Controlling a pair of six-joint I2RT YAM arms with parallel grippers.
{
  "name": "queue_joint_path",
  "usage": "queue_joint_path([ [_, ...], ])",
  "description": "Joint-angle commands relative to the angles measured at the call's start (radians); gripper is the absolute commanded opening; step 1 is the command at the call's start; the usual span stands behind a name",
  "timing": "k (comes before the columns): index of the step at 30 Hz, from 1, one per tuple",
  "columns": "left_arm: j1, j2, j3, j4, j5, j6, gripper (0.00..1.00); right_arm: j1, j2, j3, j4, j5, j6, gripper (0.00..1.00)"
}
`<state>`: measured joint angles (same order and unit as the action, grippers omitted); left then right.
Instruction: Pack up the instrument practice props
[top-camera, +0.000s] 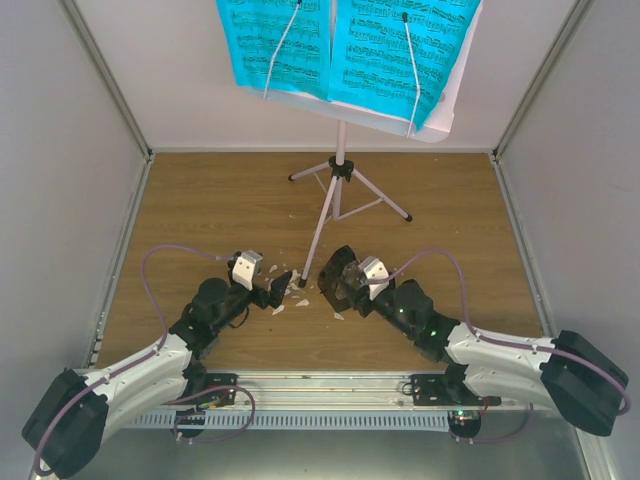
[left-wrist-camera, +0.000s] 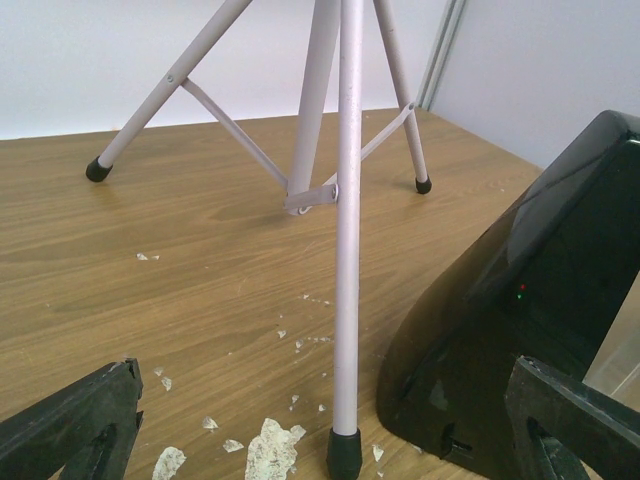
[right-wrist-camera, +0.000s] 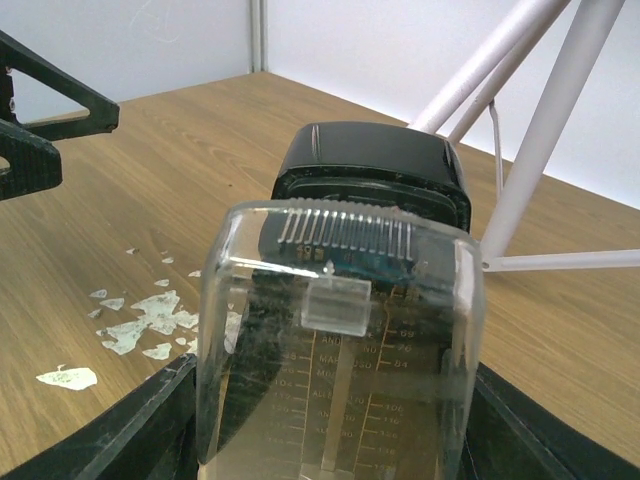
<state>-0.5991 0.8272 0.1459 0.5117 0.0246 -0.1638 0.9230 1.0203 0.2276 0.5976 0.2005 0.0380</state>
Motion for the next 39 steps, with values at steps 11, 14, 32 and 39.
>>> queue_joint_path([
  [11, 0.006, -0.010, -0.003, 0.056, -0.015, 0.017, 0.99, -0.025, 0.097, 0.034, -0.002, -0.037, 0.000, 0.53],
  [14, 0.006, -0.008, -0.004, 0.056, -0.016, 0.017, 0.99, -0.026, 0.100, 0.040, -0.005, -0.024, 0.005, 0.56],
  [32, 0.006, -0.010, -0.004, 0.054, -0.016, 0.017, 0.99, -0.027, 0.105, 0.079, -0.020, 0.016, 0.016, 0.75],
  [39, 0.007, -0.011, -0.003, 0.056, -0.015, 0.016, 0.99, -0.030, 0.128, 0.105, -0.029, 0.022, 0.010, 0.80],
])
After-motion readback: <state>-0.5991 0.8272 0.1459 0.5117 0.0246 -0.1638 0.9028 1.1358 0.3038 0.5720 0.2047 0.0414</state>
